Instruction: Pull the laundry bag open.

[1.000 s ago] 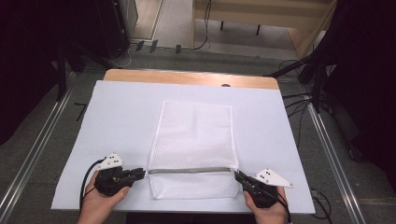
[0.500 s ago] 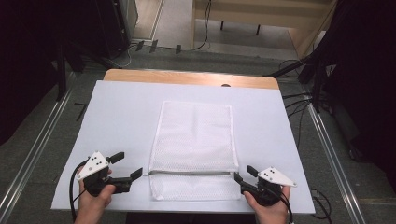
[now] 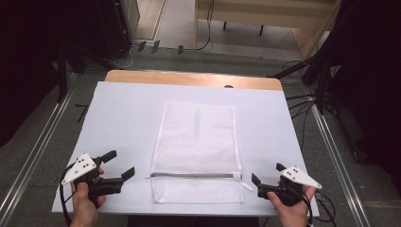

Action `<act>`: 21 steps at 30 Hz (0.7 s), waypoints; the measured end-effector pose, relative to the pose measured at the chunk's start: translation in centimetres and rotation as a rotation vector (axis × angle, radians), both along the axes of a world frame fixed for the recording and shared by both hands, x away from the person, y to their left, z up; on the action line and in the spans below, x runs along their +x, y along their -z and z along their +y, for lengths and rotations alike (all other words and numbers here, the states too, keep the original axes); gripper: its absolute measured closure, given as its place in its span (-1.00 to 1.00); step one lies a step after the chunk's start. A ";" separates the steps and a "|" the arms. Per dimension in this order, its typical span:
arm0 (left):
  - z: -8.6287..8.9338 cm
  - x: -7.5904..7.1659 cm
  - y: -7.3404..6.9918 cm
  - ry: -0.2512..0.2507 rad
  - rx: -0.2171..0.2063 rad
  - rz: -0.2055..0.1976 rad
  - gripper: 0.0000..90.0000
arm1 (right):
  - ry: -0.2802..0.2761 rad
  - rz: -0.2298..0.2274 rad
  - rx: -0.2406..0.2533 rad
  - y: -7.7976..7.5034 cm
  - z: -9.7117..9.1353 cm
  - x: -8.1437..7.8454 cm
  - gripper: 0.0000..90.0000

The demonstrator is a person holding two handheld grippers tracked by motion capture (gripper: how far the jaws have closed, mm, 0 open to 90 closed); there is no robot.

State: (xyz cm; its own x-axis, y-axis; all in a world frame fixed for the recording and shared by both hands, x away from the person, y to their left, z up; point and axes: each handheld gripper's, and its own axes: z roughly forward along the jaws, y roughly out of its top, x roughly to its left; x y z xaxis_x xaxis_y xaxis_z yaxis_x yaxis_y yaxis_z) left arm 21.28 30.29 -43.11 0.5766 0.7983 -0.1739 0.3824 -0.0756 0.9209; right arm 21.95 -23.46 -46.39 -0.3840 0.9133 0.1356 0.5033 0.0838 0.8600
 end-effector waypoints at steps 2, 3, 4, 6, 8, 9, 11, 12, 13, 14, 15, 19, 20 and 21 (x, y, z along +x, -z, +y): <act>0.2 0.0 0.0 -0.003 0.001 -0.006 -0.84 | 0.012 -0.012 0.000 -0.1 -0.7 0.1 -1.00; 0.3 0.0 0.0 -0.004 0.003 -0.011 -0.84 | 0.016 -0.017 -0.002 -0.2 -0.9 0.1 -1.00; 0.4 0.0 0.1 -0.009 0.003 -0.015 -0.84 | 0.022 -0.024 0.001 -0.2 -1.2 0.1 -1.00; 0.7 0.0 0.1 -0.020 0.004 -0.022 -0.84 | 0.032 -0.037 0.000 -0.3 -1.9 0.1 -1.00; 1.0 0.1 0.2 -0.031 0.000 -0.017 -0.84 | 0.045 -0.052 -0.001 -0.4 -2.6 0.1 -1.00; 1.1 0.2 0.3 -0.036 -0.004 -0.012 -0.84 | 0.049 -0.055 0.002 -0.5 -2.9 0.2 -1.00; 1.5 0.3 0.4 -0.049 -0.005 -0.005 -0.84 | 0.062 -0.059 0.010 -0.5 -3.6 0.2 -1.00; 1.7 0.4 0.5 -0.056 -0.013 -0.003 -0.84 | 0.069 -0.058 0.010 -0.5 -3.9 0.2 -1.00; 1.8 0.4 0.5 -0.062 -0.016 0.001 -0.84 | 0.078 -0.060 0.005 -0.5 -4.2 0.3 -1.00; 2.0 0.5 0.6 -0.068 -0.019 0.006 -0.84 | 0.082 -0.060 0.007 -0.5 -4.5 0.3 -1.00; 2.2 0.6 0.7 -0.073 -0.022 0.006 -0.84 | 0.086 -0.062 0.012 -0.5 -4.7 0.3 -1.00; 2.8 0.8 1.1 -0.092 -0.007 0.013 -0.84 | 0.103 -0.070 0.015 -0.4 -5.8 0.4 -1.00; 2.9 0.9 1.2 -0.099 0.004 0.013 -0.84 | 0.108 -0.067 0.016 -0.4 -6.0 0.4 -1.00; 3.0 1.0 1.3 -0.105 0.013 0.013 -0.84 | 0.112 -0.066 0.022 -0.3 -6.3 0.4 -1.00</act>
